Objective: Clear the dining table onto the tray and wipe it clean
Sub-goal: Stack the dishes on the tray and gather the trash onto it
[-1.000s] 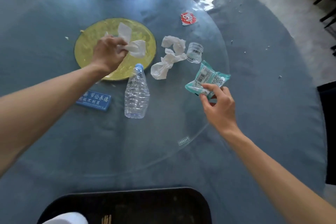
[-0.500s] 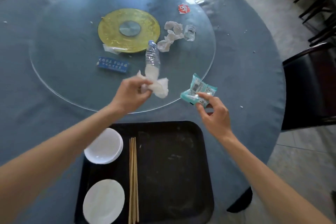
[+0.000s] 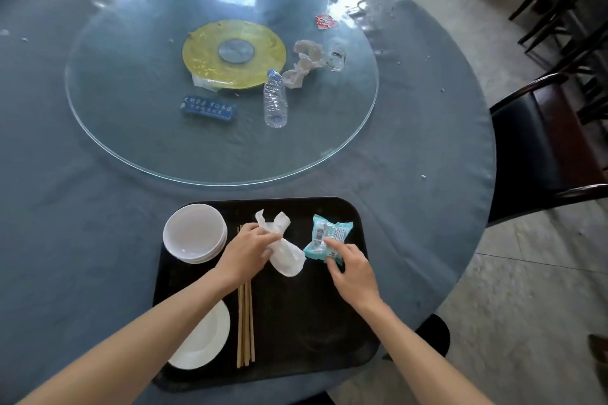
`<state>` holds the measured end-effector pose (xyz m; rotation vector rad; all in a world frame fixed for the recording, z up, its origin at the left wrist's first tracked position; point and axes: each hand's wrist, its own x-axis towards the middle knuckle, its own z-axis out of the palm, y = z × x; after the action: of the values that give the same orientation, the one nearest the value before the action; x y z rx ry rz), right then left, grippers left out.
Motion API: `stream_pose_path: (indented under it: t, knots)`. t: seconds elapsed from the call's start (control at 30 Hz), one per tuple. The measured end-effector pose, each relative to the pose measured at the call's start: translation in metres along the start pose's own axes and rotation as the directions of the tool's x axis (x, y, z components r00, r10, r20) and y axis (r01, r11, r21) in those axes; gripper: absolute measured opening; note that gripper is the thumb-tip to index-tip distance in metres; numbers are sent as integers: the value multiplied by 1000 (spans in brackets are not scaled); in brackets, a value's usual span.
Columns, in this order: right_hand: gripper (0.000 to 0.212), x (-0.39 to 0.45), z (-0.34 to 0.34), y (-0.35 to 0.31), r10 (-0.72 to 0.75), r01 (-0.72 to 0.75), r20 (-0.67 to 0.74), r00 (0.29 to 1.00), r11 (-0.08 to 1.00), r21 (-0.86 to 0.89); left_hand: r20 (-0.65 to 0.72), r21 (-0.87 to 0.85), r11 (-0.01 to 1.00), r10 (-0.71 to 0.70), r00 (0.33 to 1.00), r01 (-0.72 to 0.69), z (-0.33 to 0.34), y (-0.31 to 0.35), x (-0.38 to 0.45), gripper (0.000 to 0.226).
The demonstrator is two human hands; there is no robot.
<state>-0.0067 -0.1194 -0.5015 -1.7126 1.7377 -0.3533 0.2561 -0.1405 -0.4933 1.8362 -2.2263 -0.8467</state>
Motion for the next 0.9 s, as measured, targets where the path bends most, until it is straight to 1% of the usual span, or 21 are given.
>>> stream_pose_path:
  t: [0.07, 0.13, 0.2, 0.23, 0.3, 0.37, 0.5, 0.6, 0.73, 0.9]
  knots:
    - [54, 2, -4, 0, 7, -6, 20, 1000, 997, -71, 47, 48, 999, 23, 999, -26, -2, 0, 3, 51]
    - [65, 4, -12, -2, -7, 13, 32, 999, 979, -201, 88, 106, 993, 46, 995, -55, -12, -3, 8, 62]
    - [75, 10, -27, -4, -57, 65, 33, 998, 942, -329, 95, 191, 977, 82, 992, -99, -31, -9, 20, 71]
    - [77, 17, -37, -7, -80, 86, 31, 996, 929, -361, 81, 225, 967, 106, 991, -122, -44, -11, 29, 73]
    - [77, 39, -62, -16, -107, 107, 19, 994, 927, -360, 39, 259, 954, 147, 988, -152, -76, -15, 56, 71]
    - [75, 74, -89, -29, -103, 99, 3, 995, 949, -300, -23, 262, 954, 153, 988, -142, -113, -14, 93, 68]
    - [69, 176, -139, -54, -85, 69, -98, 992, 985, -156, -174, 163, 986, 73, 982, -44, -183, -6, 188, 72]
    - [73, 268, -167, -69, -74, 52, -164, 984, 989, -136, -227, 106, 994, 33, 973, -9, -214, 0, 263, 72]
    - [75, 389, -187, -90, -94, 56, -235, 968, 985, -163, -227, 120, 993, 9, 974, 19, -224, 2, 355, 74]
    - [71, 499, -178, -104, -92, 32, -196, 976, 957, -289, -176, 172, 984, -20, 984, 51, -196, -8, 441, 71]
